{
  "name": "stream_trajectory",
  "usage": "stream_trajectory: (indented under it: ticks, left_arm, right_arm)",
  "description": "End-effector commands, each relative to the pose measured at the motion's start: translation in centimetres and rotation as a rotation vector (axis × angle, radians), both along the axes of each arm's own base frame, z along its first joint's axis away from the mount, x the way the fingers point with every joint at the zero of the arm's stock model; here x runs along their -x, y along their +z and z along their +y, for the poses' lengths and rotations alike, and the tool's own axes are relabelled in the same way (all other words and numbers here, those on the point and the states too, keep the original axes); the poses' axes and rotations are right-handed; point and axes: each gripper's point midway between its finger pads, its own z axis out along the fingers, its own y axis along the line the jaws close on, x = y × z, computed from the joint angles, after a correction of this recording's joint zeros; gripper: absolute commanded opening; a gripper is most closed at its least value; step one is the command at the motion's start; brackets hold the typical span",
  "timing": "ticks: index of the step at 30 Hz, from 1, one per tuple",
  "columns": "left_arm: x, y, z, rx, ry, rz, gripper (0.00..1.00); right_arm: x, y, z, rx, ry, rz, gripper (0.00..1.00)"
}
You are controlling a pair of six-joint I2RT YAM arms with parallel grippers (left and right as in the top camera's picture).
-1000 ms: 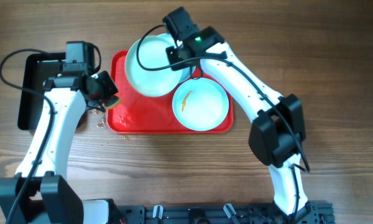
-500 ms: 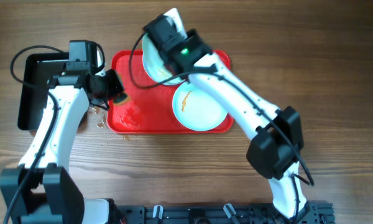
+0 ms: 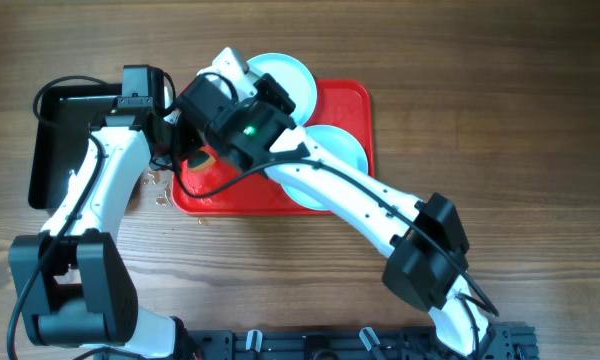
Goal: Clean dirty plates on tray and stack at the side
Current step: 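Lift the cleaned plate off the tray with the right gripper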
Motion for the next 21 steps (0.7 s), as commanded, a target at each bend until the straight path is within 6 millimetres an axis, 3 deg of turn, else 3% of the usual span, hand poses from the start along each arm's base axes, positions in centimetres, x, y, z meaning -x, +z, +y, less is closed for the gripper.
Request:
stream_trajectory:
  ticks: [1,8,16,19,21]
  left_arm:
    - [0.1,-0.4,-0.3,0.007,-0.021,0.005,0.04]
    - [0.1,-0.4,-0.3,0.007,-0.022,0.004,0.04]
    - [0.0,-0.4,-0.3,0.007,-0.022,0.002,0.04]
    - [0.0,-0.4,-0.3,0.007,-0.022,0.002,0.04]
    - [0.0,-0.4,-0.3,0.007,-0.021,0.002,0.04]
  right_arm:
    - [0.4,4.0,-1.3,-0.004,-0.038,-0.085,0.04]
    - [0.5,4.0,-1.6,-0.045,-0.079,-0.098,0.04]
    - [0.1,2.2,-1.6,-0.171,-0.089,-0.005,0.04]
    - [-0.4,0.5,-2.5,-0.308,-0.131,0.109,0.04]
    - [-0.8,-1.1,-2.8,-0.454,-0.116,0.275,0.04]
